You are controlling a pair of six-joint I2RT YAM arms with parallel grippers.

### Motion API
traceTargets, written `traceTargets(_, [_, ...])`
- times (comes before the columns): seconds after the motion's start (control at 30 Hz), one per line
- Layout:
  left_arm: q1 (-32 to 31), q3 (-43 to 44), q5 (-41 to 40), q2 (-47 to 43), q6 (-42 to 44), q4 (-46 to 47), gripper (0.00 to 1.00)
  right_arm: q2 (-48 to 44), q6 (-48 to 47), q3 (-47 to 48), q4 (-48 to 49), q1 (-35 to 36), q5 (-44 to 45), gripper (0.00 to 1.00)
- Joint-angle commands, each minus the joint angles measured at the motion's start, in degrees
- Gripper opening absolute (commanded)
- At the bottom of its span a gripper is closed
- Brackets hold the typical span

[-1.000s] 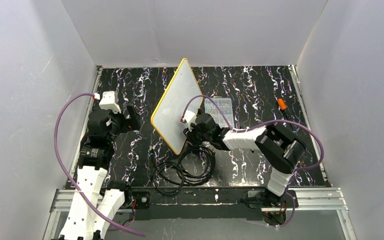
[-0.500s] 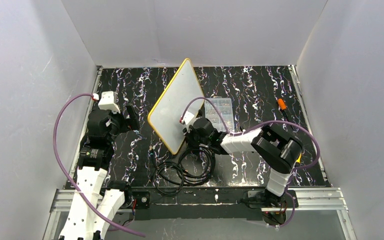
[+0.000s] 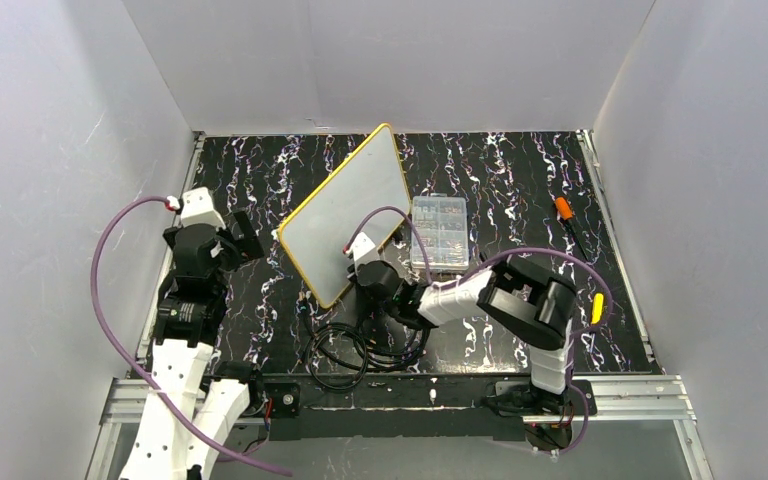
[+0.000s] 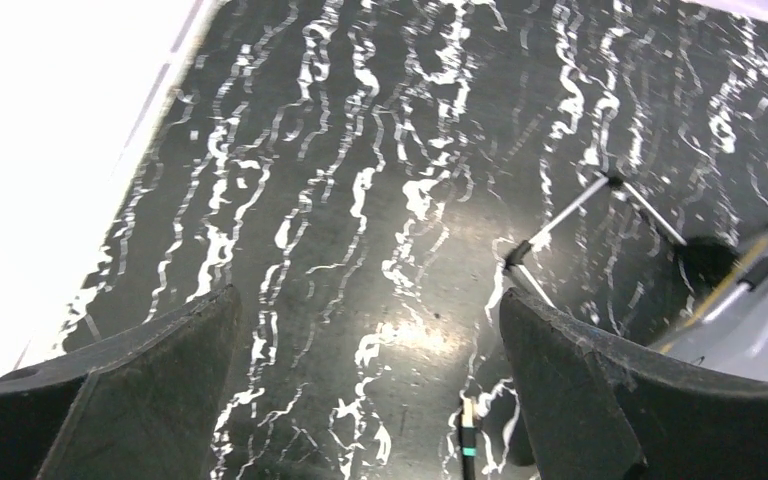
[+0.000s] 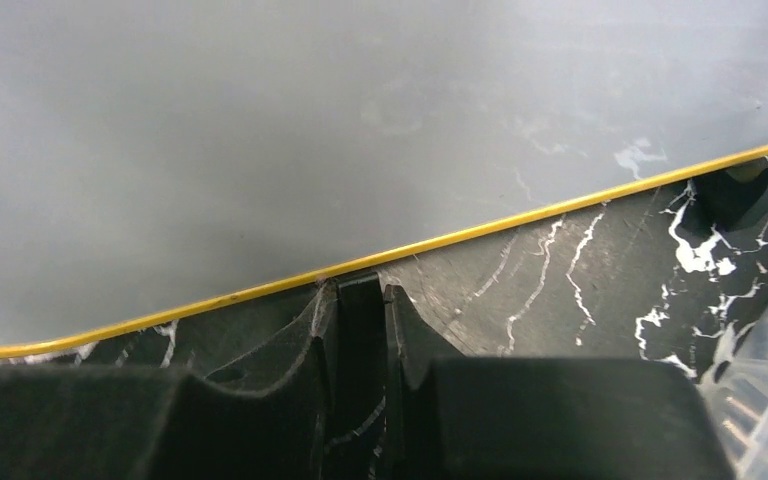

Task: Write a sentence on the whiteboard
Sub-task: Adjust the whiteboard stand at the center of the board.

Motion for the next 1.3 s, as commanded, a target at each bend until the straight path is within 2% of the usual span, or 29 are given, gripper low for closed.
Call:
traceTargets(0.0, [-0.13, 1.37, -11.26, -3.00, -0.96, -0.54, 0.99, 3.83, 9.37, 4.94, -1.58, 2.62, 9.48, 0.05])
traceTargets(0.4, [-0.08, 0.31, -15.80, -7.42, -1.48, 1.03, 0.99, 11.98, 18.67, 17.68, -10.49, 5.80, 21.79, 0.04])
traceTargets(0.5, [-0.08, 0.38, -17.42, -7.81, -1.12, 1.22, 0.99, 14.39, 19.96, 20.65, -12.04, 5.80, 24.29, 0.07])
traceTargets(0.73, [-0.08, 0.50, -18.59, -8.49, -0.92, 1.75, 0.99, 20.37, 20.90, 29.05, -15.20, 5.80, 25.38, 0.08])
traceTargets(1.0, [-0.59, 0.20, -18.42, -8.78, -0.39, 1.86, 0.99, 23.14, 21.11, 32.87, -15.37, 5.80, 24.93, 0.18])
traceTargets(1.13, [-0.88, 0.06, -17.84, -8.99, 0.09, 1.77, 0.99, 21.20, 20.61, 30.87, -14.28, 6.18, 24.25, 0.30])
traceTargets(1.2, [-1.03, 0.05, -17.20, -9.06, 0.82, 1.84, 0.99, 18.97, 19.31, 28.59, -12.57, 6.62, 23.65, 0.46])
traceTargets(1.27, [-1.21, 0.65, -16.61, -9.17, 1.53, 1.32, 0.99, 17.03, 18.08, 26.13, -11.93, 7.20, 23.71, 0.55])
